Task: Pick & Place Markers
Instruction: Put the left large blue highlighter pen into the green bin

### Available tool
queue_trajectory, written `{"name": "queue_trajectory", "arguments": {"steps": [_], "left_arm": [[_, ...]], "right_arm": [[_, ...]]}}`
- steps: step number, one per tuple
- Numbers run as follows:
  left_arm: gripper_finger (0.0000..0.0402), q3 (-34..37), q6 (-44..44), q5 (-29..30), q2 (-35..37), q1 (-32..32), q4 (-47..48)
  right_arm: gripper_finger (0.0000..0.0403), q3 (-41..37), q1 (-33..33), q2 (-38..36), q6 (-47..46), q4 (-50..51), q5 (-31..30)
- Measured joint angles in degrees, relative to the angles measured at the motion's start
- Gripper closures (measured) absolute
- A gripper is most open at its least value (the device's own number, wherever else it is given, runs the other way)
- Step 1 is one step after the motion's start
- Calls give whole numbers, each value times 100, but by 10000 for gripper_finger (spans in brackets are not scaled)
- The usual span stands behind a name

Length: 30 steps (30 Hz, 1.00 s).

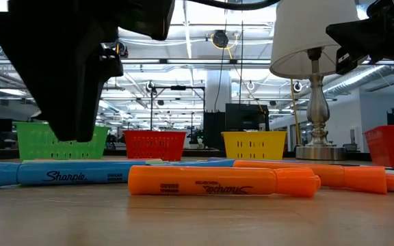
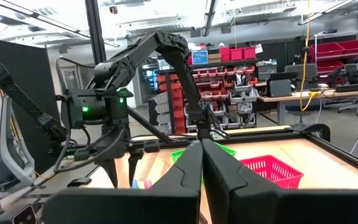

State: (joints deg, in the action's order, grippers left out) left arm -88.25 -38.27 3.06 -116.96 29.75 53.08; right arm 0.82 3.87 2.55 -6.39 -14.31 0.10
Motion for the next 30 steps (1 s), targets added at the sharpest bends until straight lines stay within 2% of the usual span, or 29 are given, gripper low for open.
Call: {"name": "queue_trajectory", "arguments": {"steps": [30], "left_arm": [[249,2,182,263,-114,-64,78]], "right_arm": [[403,0,1,0,2,3,-4]]}}
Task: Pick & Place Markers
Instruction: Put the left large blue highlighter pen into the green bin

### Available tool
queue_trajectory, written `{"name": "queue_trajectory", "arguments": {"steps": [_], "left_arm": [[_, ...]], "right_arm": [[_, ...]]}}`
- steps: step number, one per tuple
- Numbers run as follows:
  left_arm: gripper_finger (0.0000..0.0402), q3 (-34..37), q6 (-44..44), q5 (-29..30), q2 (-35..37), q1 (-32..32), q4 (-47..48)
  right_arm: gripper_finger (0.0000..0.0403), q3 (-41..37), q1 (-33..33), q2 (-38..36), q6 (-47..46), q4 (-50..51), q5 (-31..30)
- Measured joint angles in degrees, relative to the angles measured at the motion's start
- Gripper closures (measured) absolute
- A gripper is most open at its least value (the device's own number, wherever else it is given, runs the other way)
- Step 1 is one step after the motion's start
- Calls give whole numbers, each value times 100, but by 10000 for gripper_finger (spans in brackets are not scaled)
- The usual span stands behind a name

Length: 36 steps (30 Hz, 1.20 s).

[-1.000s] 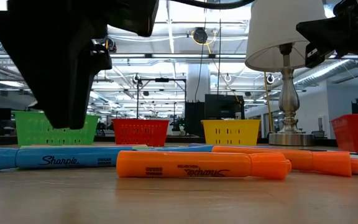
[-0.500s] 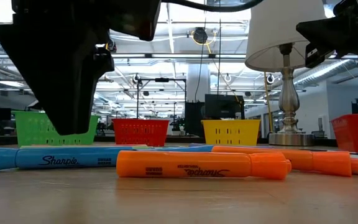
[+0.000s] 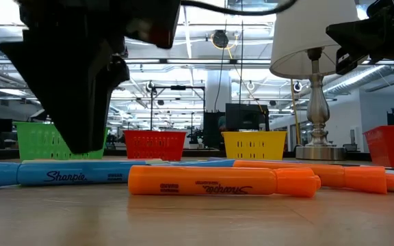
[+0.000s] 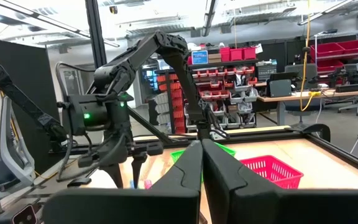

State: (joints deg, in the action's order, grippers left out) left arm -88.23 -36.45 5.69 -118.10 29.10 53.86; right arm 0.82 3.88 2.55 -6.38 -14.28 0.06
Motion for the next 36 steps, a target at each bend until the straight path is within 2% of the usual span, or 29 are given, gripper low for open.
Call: {"name": "queue_trajectory", "arguments": {"steps": [12,21,30,33,36], "left_arm": [[249,0,106,-117,-88,-59,8],[249,4,186,-560,-337,-55,-112],[252,0,331,-603,-395,-15,-262],[273,-9,365,-714,-435,-20,-279],[316,-9,444,-736,-440,-18,-304]], "right_arm": [[403,0,-2,0,0,39,-7],[403,0,-2,11,0,41,-22],[403,0,-2,66,3,85,-22],[403,0,-2,68,4,82,-22],[403,0,-2,68,3,83,-22]]}}
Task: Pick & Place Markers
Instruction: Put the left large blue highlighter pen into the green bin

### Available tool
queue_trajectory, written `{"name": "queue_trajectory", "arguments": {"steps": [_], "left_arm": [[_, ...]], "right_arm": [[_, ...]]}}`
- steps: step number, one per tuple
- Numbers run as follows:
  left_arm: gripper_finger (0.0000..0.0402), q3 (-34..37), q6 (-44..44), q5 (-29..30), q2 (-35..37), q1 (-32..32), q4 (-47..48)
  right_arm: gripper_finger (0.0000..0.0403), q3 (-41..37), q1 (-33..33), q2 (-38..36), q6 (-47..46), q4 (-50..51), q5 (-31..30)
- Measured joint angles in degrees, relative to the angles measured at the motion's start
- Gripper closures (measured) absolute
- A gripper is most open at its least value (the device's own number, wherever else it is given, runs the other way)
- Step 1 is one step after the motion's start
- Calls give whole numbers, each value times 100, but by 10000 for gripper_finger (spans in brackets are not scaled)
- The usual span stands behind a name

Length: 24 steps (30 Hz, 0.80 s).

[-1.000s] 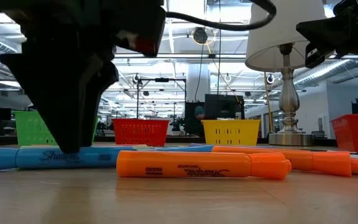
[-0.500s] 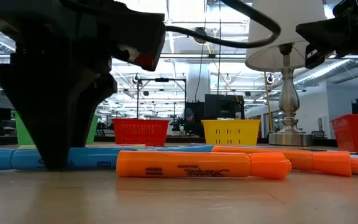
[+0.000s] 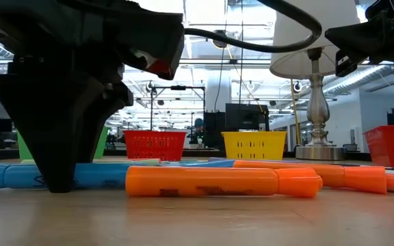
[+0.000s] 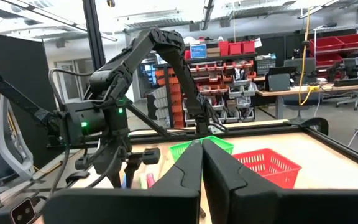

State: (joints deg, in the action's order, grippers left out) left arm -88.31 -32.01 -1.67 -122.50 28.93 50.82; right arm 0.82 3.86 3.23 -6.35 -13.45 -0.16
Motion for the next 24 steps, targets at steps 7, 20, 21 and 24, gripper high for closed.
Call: {"name": "queue_trajectory", "arguments": {"steps": [7,20,21,24], "left_arm": [[345,-10,241,-127,-5,-9,14],[343,-747,491,68,335,2,1019],[343,-860,498,130,341,-4,1198],[343,-1325,651,419,433,0,2101]], "right_arm": [[403,0,0,1,0,0,0],[403,0,0,1,0,0,-1],[403,0,0,1,0,2,0],[403,0,0,1,0,0,0]]}}
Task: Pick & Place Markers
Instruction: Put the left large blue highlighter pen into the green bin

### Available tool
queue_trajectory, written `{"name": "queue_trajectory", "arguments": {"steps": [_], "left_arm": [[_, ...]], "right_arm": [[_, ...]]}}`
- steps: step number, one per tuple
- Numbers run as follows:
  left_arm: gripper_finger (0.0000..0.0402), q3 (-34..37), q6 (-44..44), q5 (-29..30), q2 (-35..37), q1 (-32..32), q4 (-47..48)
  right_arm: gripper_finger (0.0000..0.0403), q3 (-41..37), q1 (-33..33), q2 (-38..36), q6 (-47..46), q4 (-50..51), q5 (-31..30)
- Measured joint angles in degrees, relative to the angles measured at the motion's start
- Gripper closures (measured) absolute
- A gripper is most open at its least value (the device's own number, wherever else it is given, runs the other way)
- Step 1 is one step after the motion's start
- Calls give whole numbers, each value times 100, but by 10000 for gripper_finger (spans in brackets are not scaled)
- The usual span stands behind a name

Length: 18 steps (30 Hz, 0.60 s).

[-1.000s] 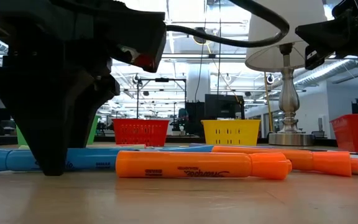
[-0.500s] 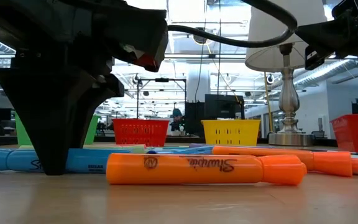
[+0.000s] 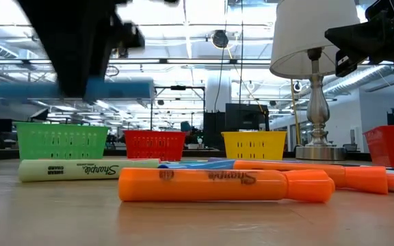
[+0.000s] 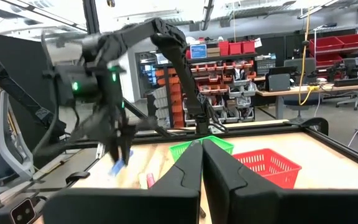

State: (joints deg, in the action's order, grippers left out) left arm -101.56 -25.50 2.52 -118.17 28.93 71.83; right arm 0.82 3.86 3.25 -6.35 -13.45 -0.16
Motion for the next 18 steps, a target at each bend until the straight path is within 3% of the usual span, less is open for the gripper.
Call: {"name": "queue_trajectory", "arguments": {"steps": [5,10,15,18], "left_arm": [[343,-854,28,1008,-7,-34,1836],[343,-843,560,1537,420,-252,1817],[343,-94,664,1749,1029,-751,1800],[343,699,816,1812,1599,-1040,1714]], "right_arm": [[403,0,0,0,0,-2,0],[403,0,0,4,-1,-4,-2],[403,0,0,48,-1,-9,0],[403,0,-2,96,-2,-90,6]]}}
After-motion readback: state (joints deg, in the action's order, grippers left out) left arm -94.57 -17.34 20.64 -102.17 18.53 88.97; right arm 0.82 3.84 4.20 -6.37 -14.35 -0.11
